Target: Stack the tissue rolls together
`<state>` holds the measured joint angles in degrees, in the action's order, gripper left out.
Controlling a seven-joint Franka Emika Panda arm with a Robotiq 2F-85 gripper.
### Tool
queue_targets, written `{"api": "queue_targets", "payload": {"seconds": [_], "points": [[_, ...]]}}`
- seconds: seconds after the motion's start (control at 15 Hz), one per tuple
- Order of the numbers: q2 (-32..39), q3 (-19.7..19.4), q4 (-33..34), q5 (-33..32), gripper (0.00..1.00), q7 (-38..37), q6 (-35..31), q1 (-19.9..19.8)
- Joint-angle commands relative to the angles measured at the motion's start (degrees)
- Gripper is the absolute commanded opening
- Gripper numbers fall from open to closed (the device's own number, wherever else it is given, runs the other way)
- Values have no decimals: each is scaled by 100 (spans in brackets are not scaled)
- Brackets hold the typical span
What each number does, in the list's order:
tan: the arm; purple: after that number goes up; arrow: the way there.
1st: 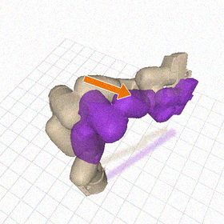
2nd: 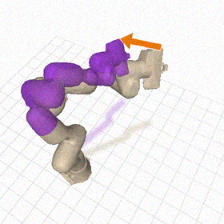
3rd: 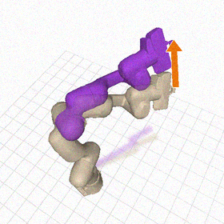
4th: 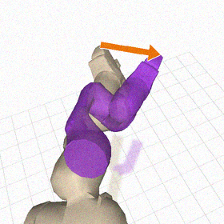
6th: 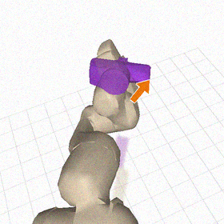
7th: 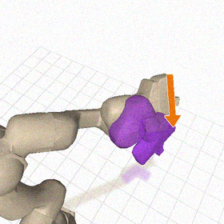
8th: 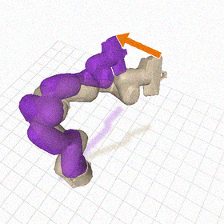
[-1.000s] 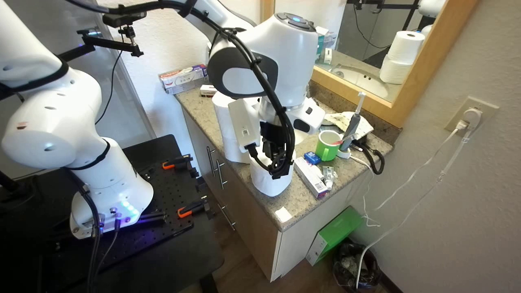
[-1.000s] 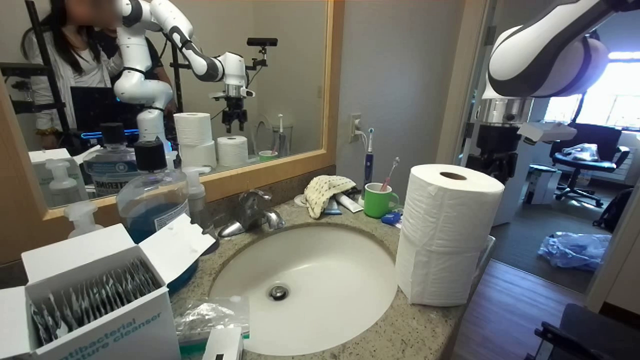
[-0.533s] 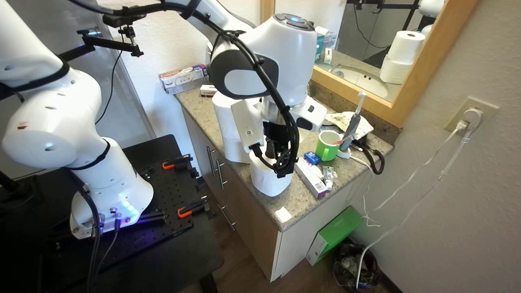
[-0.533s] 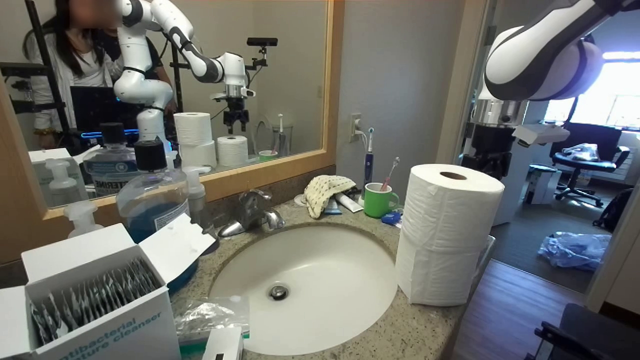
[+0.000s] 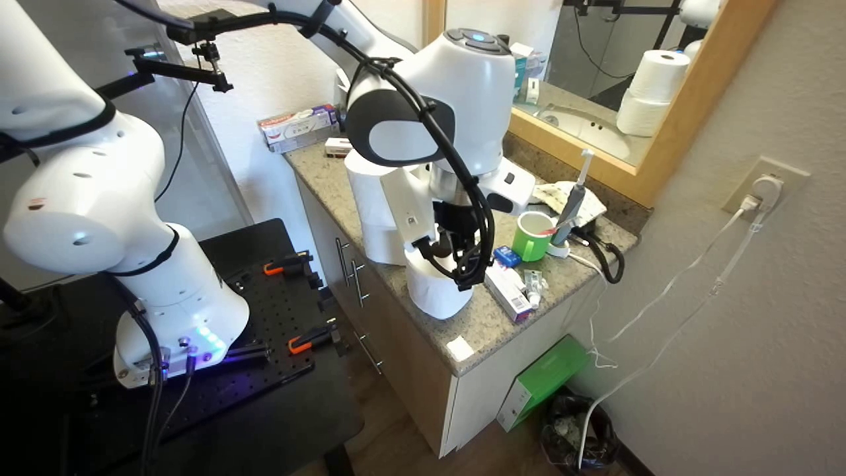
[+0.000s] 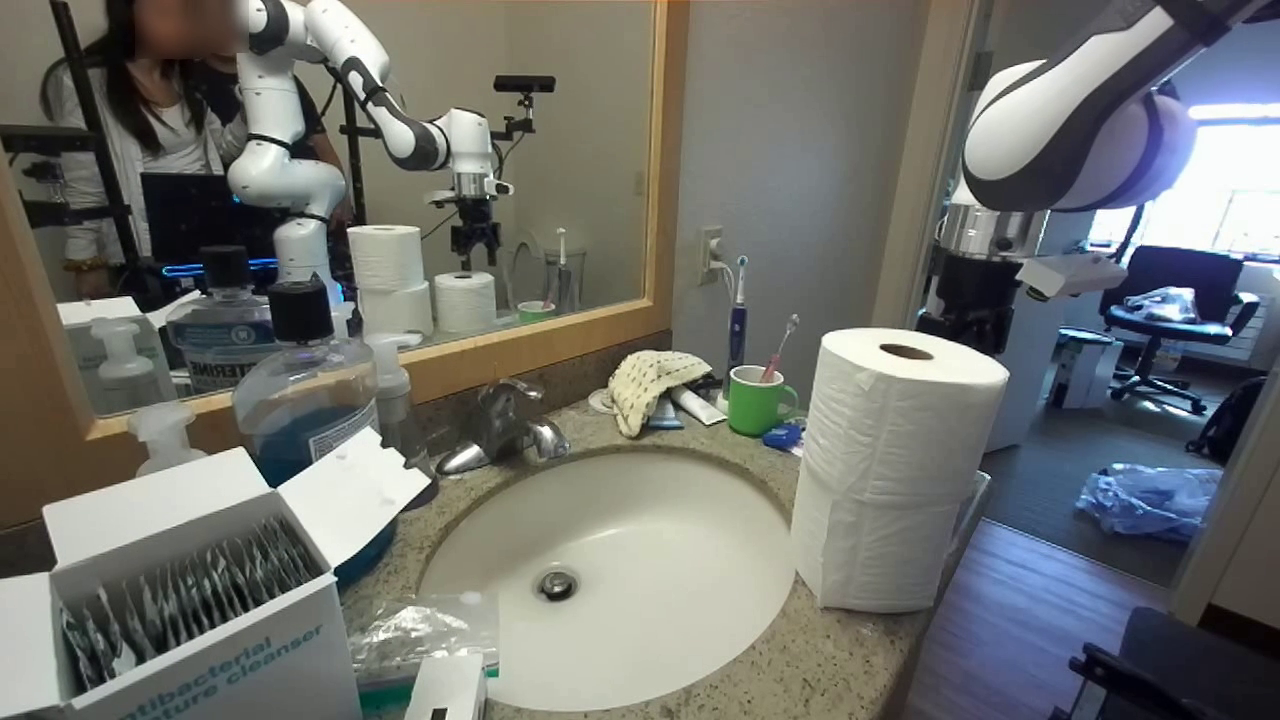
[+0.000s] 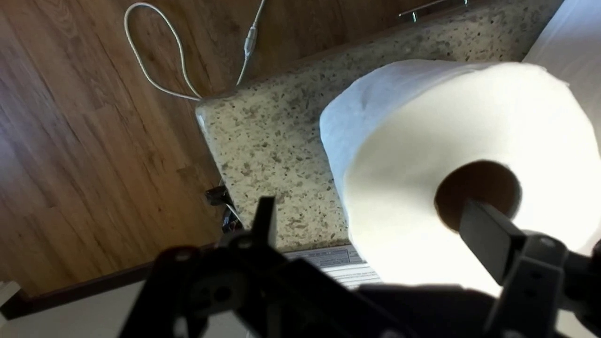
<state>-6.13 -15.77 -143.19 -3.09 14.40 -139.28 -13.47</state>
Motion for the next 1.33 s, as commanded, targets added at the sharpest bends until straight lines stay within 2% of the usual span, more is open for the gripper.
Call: {"api": "queue_targets", "payload": {"seconds": [0.0,0.8,1.27], "points": [[95,47,-26,-27,100,73,-192,14],[31,84,-195,-95,100,11,-389,38],[148,89,-350,117,100,150,-463,97]]}}
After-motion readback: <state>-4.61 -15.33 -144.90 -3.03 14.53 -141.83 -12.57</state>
